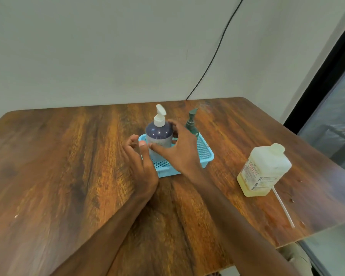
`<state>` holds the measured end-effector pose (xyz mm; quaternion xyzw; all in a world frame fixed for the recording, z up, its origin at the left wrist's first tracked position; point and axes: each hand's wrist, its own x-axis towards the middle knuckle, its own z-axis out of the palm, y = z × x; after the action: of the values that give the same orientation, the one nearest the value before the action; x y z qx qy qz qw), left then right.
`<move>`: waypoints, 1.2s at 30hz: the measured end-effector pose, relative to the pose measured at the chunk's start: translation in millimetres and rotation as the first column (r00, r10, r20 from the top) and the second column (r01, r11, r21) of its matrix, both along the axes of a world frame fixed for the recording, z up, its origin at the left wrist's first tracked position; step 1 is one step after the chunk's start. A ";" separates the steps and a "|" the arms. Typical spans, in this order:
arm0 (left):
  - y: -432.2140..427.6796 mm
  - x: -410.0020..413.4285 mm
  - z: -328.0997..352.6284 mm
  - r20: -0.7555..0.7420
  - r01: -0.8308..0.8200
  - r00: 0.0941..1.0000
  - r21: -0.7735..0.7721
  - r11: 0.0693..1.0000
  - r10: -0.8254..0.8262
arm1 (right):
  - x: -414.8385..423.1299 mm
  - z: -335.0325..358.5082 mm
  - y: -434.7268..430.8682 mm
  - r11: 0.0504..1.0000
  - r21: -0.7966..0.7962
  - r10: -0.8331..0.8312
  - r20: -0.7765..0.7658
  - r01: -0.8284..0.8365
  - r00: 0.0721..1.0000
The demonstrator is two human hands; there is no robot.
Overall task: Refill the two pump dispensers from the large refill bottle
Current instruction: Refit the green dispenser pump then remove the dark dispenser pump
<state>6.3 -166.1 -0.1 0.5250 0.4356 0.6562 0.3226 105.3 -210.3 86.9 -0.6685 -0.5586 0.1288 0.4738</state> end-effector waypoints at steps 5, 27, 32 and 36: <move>-12.6 0.6 11.9 -0.073 0.005 0.997 0.072 0.997 0.000 | 21.4 38.2 -60.4 0.994 0.095 -0.048 -0.074 0.055 0.996; -98.5 37.9 12.7 -0.517 0.815 0.503 0.019 0.579 -0.692 | 55.9 -50.1 -164.0 0.981 -0.050 -0.191 -0.200 0.185 0.961; -93.2 34.9 9.4 -0.426 0.757 0.589 -0.005 0.653 -0.687 | 56.3 -39.4 -165.3 0.982 0.018 -0.177 -0.249 0.187 0.952; -92.5 33.8 10.6 -0.419 0.716 0.641 0.027 0.697 -0.643 | 60.1 -18.4 -148.6 0.962 0.140 -0.203 -0.207 0.235 0.957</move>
<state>40.2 -258.5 10.5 0.7946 0.1938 0.4099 0.4039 165.4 -358.9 68.5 -0.6698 -0.4414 0.0926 0.5898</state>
